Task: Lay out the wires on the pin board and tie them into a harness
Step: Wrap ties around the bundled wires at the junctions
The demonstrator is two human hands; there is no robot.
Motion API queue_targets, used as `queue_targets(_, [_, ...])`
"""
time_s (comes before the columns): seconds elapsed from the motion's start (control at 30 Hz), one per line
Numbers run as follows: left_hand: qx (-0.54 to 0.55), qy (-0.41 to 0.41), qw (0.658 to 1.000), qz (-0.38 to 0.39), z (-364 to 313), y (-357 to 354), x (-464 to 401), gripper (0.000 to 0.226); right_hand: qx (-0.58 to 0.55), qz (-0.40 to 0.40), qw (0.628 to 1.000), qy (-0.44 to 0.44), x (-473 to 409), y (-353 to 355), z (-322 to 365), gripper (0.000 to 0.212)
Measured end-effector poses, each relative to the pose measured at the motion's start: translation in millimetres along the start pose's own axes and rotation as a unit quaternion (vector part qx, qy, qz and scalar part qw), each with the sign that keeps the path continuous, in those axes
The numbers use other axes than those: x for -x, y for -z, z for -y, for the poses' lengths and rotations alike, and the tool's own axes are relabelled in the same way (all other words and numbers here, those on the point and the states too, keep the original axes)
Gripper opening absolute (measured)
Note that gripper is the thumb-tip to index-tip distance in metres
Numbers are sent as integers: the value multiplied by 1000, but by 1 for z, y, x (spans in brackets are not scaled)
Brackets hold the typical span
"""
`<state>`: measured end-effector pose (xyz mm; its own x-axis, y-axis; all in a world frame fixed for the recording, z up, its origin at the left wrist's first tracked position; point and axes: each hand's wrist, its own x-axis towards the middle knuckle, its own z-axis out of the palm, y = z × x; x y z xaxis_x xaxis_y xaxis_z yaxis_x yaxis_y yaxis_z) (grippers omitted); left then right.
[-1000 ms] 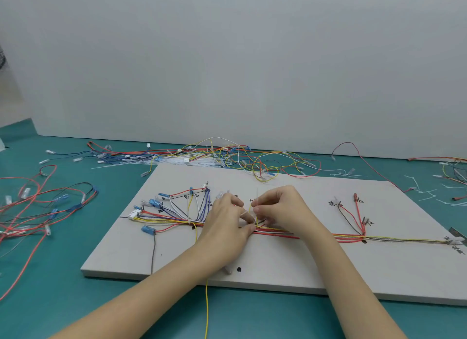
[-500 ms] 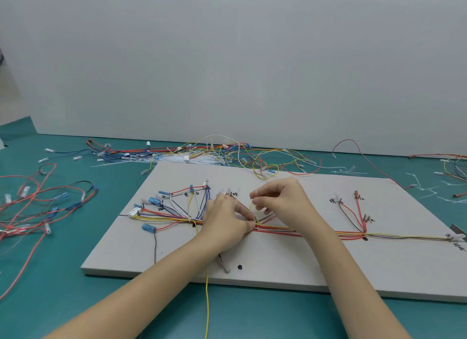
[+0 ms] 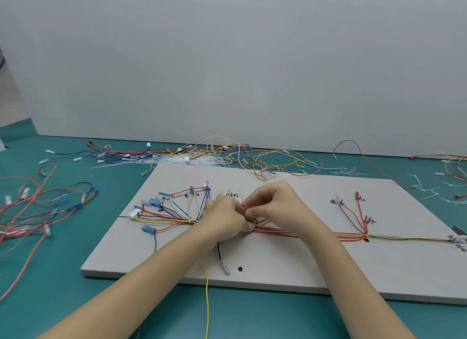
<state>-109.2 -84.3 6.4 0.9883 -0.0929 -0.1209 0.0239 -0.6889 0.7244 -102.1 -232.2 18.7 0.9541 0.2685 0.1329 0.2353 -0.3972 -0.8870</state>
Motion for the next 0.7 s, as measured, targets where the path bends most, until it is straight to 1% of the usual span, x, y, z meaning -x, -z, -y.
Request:
queue_targets(0.1, [2, 9, 999, 48, -3, 7, -6, 13, 3, -3, 1000, 11, -2, 5, 5, 35])
queue_targets(0.17, [-8, -3, 998, 58, -3, 8, -6, 10, 26, -12, 999, 21, -4, 5, 10, 34])
queue_targets(0.27, [-49, -24, 998, 33, -3, 7, -5, 13, 48, -9, 998, 37, -6, 4, 15, 29])
queue_targets(0.37, [-108, -47, 993, -3, -4, 8, -1, 13, 44, -23, 998, 36, -6, 4, 14, 31])
queue_targets(0.43, [-123, -66, 990, -14, -3, 6, 2, 13, 42, -27, 998, 36, -4, 4, 11, 30])
queue_targets(0.57, [-104, -75, 991, -30, 4, 2, 4, 12, 31, -35, 998, 41, 1, 1, 2, 36])
queue_targets(0.7, [-75, -49, 996, -23, 4, 3, 3, 18, 34, -50, 998, 24, 1, -2, -3, 30])
